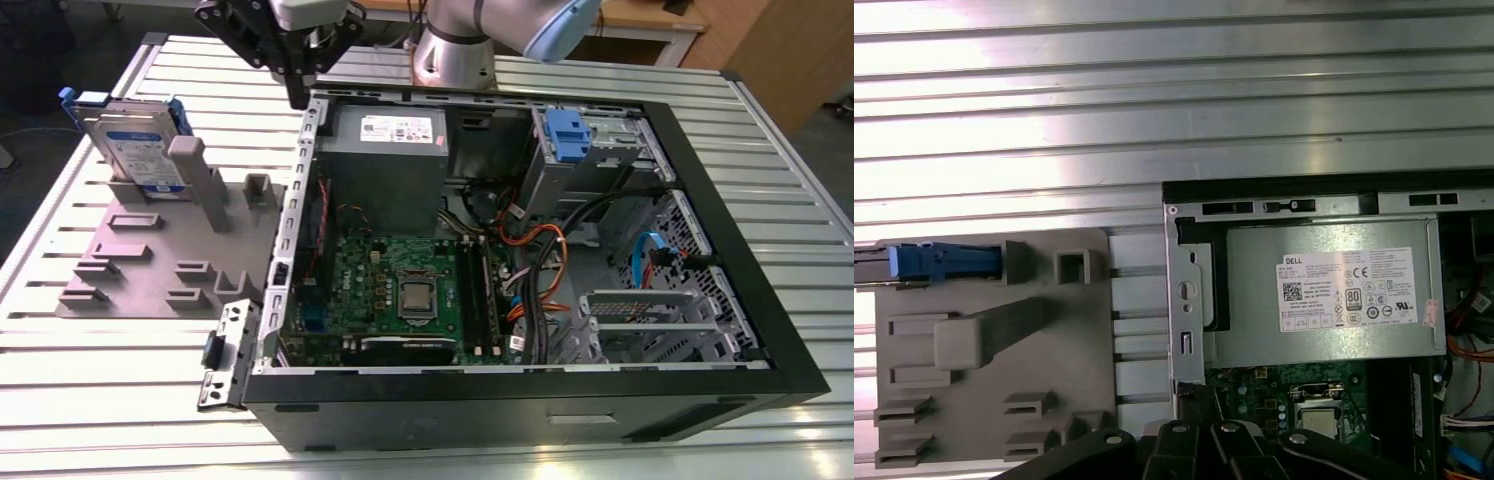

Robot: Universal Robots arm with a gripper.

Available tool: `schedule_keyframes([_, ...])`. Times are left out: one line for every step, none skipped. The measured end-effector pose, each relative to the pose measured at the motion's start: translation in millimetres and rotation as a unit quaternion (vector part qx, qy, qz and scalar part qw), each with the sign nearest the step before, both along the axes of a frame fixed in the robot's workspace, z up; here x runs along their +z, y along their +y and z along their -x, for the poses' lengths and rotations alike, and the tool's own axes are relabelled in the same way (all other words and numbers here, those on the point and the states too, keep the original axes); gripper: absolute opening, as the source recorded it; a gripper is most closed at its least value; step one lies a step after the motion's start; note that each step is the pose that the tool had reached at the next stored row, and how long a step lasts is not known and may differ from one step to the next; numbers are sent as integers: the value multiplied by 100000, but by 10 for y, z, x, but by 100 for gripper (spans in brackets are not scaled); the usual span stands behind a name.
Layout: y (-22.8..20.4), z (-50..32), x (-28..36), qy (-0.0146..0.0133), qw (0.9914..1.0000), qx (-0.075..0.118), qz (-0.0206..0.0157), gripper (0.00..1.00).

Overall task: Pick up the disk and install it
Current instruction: 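Reach for the disk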

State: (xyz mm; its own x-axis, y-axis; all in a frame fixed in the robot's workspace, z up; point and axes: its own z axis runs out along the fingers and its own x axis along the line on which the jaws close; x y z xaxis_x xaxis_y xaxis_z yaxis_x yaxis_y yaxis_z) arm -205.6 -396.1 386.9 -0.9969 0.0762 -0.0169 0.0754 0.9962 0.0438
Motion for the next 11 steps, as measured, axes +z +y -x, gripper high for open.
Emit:
schedule_keyframes([0,3,0,1,100000,1,2,11])
schedule_keyframes([0,6,0,1,100000,2,1,11])
schedule_keyframes([0,8,0,2,100000,4,4,11])
schedule_keyframes([0,11,-1,0,100000,2,2,11])
schedule_keyframes([0,13,-1,2,100000,1,4,11])
schedule_keyframes([0,14,-1,0,100000,1,2,11])
schedule_keyframes([0,15,-1,0,100000,-2,2,11])
schedule_keyframes([0,20,-1,0,100000,-8,1,11])
schedule_keyframes([0,24,-1,2,100000,-8,5,11])
schedule_keyframes([0,27,-2,-1,100000,-2,-2,11])
schedule_keyframes([0,30,-2,0,100000,0,0,11])
